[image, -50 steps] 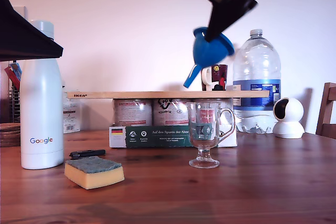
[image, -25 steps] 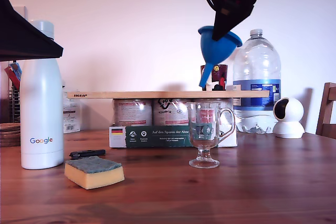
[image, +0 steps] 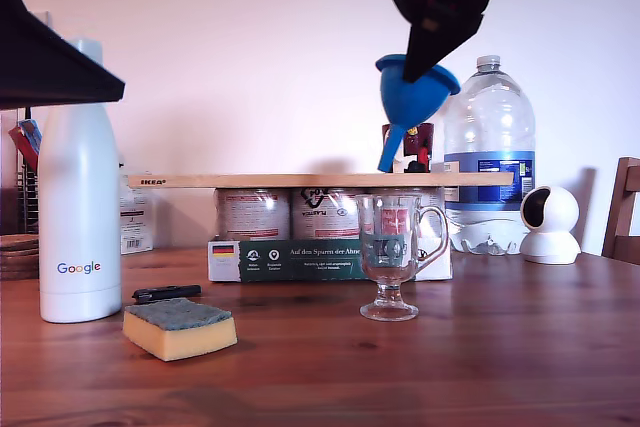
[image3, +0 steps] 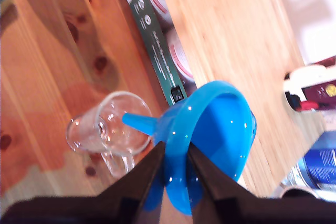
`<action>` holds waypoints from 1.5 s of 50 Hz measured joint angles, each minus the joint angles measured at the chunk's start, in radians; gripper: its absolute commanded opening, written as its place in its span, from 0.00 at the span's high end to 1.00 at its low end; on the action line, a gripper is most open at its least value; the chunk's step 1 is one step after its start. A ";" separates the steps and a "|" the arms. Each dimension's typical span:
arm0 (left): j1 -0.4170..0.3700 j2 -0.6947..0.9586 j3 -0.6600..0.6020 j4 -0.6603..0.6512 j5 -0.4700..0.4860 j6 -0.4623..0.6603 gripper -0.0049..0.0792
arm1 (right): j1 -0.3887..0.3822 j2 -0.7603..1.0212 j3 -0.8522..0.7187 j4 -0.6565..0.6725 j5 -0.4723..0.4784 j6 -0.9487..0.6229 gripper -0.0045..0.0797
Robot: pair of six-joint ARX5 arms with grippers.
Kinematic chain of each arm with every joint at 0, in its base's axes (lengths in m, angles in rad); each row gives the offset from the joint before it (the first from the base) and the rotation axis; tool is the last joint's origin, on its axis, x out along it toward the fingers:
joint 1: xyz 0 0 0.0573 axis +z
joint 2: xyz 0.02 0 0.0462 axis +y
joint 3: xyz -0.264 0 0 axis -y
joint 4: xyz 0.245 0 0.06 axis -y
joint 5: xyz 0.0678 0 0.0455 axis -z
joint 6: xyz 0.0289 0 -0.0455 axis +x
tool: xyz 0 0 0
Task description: Pick up the blue funnel and place it on the glass cup
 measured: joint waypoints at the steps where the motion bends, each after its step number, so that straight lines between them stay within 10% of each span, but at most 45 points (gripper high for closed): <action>1: 0.000 0.000 0.000 0.001 0.000 0.000 0.97 | 0.000 0.005 0.000 0.002 0.000 0.000 0.96; 75: 0.000 0.000 0.000 0.009 0.003 0.000 0.97 | 0.000 0.154 0.000 -0.019 -0.002 -0.048 0.87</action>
